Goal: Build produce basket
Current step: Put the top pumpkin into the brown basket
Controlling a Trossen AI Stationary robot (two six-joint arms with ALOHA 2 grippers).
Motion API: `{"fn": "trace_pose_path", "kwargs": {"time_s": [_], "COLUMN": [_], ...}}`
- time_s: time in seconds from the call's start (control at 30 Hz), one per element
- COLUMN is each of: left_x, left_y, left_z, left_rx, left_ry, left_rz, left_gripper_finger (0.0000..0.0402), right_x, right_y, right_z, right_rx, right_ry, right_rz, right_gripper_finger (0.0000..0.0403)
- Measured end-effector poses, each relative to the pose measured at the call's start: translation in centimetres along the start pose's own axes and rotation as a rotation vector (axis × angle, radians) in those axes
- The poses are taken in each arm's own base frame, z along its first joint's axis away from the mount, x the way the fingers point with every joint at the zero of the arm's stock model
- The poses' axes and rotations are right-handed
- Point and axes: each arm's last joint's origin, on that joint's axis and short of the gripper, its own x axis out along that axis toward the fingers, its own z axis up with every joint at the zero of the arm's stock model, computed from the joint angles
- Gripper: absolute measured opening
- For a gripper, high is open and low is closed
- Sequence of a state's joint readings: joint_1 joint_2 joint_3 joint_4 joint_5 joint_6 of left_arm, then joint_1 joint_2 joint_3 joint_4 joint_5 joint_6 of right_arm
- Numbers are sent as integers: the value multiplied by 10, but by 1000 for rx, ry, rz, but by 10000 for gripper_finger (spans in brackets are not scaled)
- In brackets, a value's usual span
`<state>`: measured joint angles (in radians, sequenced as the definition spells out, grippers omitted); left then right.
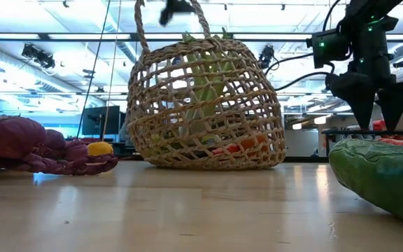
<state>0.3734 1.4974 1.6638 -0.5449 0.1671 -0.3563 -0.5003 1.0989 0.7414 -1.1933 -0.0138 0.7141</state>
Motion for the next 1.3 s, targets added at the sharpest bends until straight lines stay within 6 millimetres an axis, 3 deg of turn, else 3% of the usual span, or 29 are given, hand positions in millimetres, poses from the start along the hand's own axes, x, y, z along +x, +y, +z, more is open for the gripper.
{"fn": "trace_pose_path", "kwargs": {"time_s": [0.27,0.47,0.8,0.97,1.3], "left_x": [-47,-62,-70,-72,-75], "left_y": [-43,-66,-74,-77,-77], "left_z": [1,-5,-28,-29,-28], "left_rx": [47,57,64,63,21], "left_ry": [-48,-38,149,153,142], "left_rz": [-220,-306,-288,-302,-306], "left_gripper_finger": [172,172,172,172,172], "right_x": [10,22,45,56,60], "right_y": [5,10,14,16,21], "right_z": [5,11,16,17,22], "right_rx": [-6,-28,-71,-69,-92], "right_ry": [44,106,196,259,166], "right_rz": [-55,-119,-211,-201,-194], "right_gripper_finger": [399,399,398,391,350]}}
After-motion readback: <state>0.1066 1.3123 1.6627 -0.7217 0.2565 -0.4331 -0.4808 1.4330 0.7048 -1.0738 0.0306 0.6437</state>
